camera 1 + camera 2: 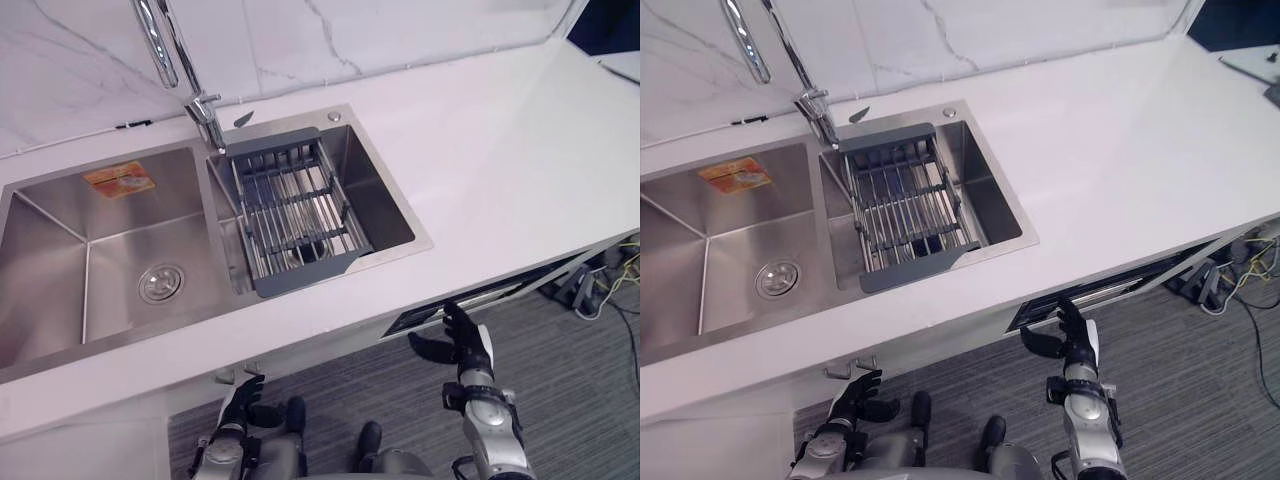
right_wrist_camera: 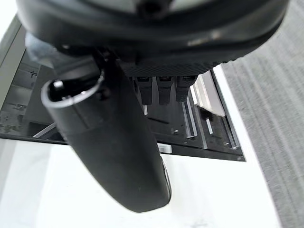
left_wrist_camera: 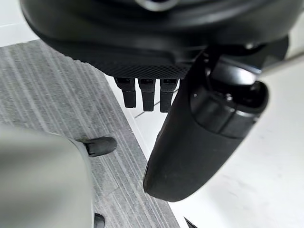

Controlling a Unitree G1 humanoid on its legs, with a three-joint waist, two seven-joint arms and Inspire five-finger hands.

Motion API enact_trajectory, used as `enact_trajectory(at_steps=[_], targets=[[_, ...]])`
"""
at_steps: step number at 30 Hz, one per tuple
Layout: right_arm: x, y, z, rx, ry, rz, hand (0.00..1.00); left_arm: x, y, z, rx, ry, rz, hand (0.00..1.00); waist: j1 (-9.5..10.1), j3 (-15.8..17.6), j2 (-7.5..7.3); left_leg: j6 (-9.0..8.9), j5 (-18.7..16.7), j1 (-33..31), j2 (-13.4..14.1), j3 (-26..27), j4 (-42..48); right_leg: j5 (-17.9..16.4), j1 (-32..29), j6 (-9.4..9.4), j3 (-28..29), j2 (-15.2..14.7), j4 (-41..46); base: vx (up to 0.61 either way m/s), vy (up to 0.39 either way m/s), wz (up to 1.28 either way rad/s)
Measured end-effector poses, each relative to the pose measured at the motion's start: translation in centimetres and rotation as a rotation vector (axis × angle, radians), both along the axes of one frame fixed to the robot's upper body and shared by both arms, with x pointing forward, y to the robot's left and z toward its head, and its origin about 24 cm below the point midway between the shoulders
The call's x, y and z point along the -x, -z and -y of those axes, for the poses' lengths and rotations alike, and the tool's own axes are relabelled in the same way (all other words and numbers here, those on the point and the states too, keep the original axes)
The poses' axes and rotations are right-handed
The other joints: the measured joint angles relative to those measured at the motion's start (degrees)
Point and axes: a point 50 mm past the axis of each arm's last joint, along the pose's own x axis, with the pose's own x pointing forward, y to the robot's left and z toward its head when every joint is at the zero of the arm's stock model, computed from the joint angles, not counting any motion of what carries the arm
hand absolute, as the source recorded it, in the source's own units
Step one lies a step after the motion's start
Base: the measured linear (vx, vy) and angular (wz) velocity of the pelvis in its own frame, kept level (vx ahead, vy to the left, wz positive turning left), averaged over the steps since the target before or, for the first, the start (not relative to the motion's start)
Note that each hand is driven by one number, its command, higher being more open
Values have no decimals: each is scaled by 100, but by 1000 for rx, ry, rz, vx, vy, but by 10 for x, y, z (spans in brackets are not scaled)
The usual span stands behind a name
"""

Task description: Walk over to the sink, pick up the cup, carry it to the dishwasher, place the cup inside the dishwasher, then close the dishwasher door

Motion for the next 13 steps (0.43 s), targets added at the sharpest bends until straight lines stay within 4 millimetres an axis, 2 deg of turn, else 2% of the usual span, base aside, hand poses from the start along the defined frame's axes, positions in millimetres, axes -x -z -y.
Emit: enact_trajectory(at_steps=[5,9,11,13], targets=[[26,33,1,-49,36,-166,90,8,3,-2,-2,-9,-29,90,-40,-134,-47,-1,-3,152,-1,10,-4,-1,155,3,8,-1,-28,4,5,-1],[57,62,0,-117,85,-337,90,13,6,-5,6,-30,-52,90,-49,-282,-41,-6,-4,191,15,10,-31,-36,199,53,10,-11,-32,0,0,0],[71,72,-1,-164,130,-397,90,14,6,-5,5,-34,-59,90,-62,-284,-40,-39,-27,263,15,10,-33,-42,276,53,10,-11,-60,0,0,0],[75,75,-2,-185,150,-410,90,14,6,-6,6,-41,-59,90,-72,-286,-44,-52,-36,277,15,10,-34,-47,294,52,11,-11,-71,0,0,0]])
